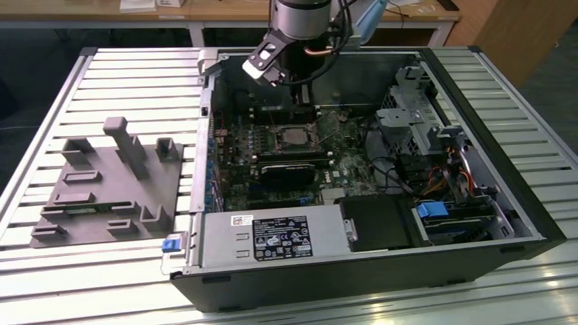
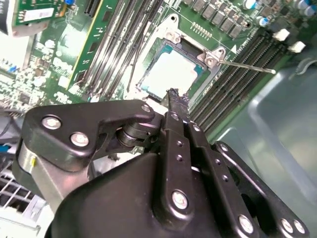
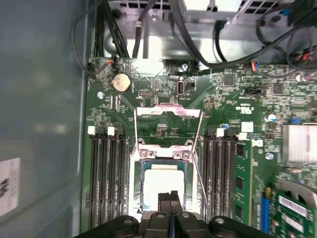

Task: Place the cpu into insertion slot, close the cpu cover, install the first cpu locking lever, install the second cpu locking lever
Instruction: 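Close the cpu cover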

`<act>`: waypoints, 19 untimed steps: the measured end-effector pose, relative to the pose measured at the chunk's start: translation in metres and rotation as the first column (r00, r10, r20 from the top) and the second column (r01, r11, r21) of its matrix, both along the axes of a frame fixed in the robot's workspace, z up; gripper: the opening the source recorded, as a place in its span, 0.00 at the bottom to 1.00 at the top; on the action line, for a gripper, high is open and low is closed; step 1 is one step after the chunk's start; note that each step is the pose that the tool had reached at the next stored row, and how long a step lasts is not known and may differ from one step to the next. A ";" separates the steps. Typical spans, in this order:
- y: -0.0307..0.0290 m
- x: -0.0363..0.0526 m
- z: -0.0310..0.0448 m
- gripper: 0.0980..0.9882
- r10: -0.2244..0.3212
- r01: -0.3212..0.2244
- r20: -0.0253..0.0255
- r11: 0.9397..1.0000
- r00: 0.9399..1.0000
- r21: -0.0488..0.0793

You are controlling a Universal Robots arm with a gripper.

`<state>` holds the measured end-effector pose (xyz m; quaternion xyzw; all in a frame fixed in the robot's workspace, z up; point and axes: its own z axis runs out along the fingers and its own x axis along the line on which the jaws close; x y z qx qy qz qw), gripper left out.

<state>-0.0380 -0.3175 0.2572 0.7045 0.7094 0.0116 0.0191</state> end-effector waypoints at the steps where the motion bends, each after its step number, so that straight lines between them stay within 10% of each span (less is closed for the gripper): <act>1: 0.0000 0.0000 0.0031 0.01 -0.001 0.001 0.000 1.000 1.000 0.000; 14: -0.0123 0.0000 0.0126 0.01 -0.005 0.005 -0.001 1.000 1.000 0.004; 19: -0.0138 0.0086 0.0124 0.01 -0.005 0.005 -0.007 0.999 1.000 0.034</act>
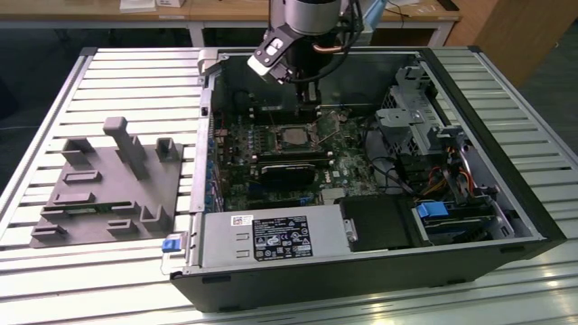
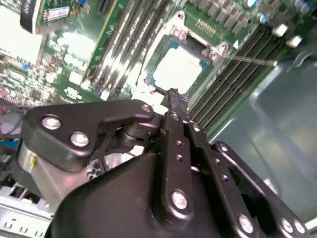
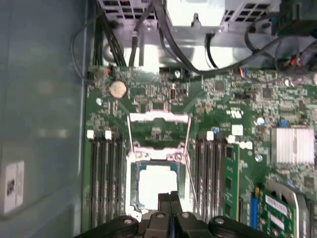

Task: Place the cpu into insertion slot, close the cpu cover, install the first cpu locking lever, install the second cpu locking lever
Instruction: 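Close the cpu cover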

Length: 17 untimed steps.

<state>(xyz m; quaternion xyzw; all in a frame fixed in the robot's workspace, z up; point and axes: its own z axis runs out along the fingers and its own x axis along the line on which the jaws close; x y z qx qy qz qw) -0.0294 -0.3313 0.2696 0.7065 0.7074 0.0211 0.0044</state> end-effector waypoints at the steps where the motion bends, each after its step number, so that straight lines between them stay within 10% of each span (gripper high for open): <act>1: 0.0000 0.0025 -0.0001 0.01 0.000 0.000 -0.002 1.000 1.000 0.001; 17: 0.0001 0.0293 -0.0026 0.01 0.040 -0.040 -0.010 0.999 0.999 0.001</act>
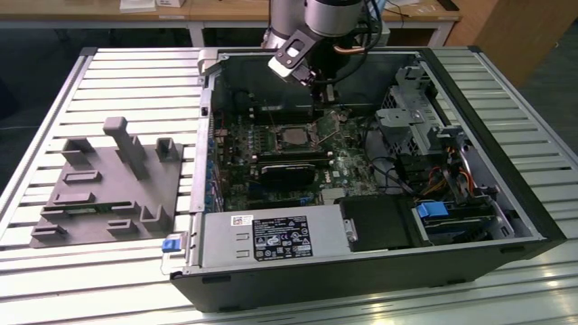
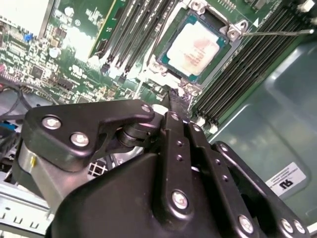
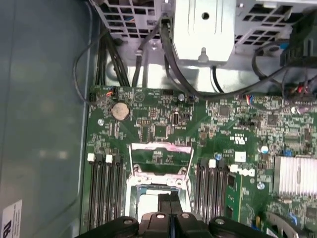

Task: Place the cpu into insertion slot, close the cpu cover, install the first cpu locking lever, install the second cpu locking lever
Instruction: 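Close the cpu cover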

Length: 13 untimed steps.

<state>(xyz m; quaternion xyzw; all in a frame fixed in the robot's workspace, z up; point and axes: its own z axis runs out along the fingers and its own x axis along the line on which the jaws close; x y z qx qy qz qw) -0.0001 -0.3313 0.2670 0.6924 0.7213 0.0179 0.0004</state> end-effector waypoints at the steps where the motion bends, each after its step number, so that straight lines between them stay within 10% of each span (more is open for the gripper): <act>1: 0.0003 0.0018 -0.0002 0.01 0.000 0.000 -0.001 1.000 1.000 0.000; 13: 0.0035 0.0178 -0.0035 0.01 -0.007 0.007 -0.011 1.000 1.000 0.000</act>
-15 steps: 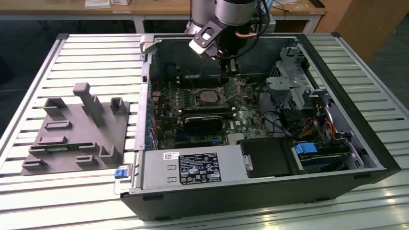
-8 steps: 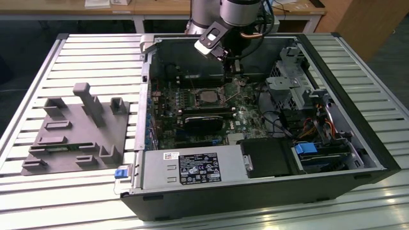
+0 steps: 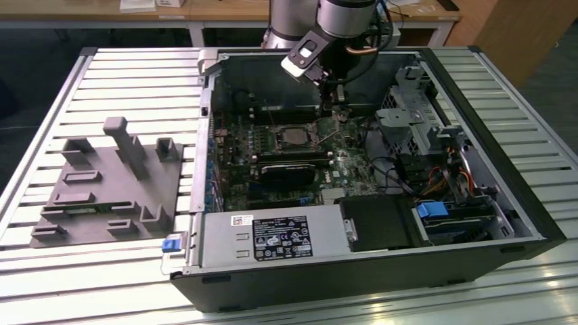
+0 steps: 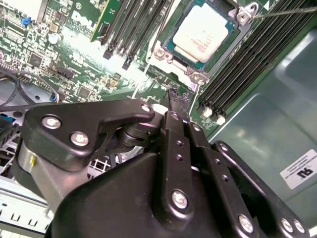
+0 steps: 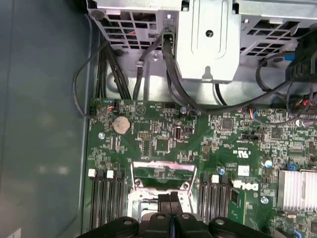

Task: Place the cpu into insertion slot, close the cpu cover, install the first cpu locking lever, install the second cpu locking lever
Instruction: 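Close the cpu cover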

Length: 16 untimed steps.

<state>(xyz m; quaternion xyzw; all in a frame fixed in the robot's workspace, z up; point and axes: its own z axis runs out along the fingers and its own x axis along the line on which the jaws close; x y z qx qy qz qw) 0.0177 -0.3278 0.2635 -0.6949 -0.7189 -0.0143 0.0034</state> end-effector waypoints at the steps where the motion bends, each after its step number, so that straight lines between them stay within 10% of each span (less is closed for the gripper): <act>1: 0.0004 0.0010 -0.0003 0.01 -0.001 0.001 0.000 1.000 1.000 0.000; 16: 0.0049 0.0182 -0.0044 0.01 -0.022 0.022 -0.001 1.000 1.000 -0.001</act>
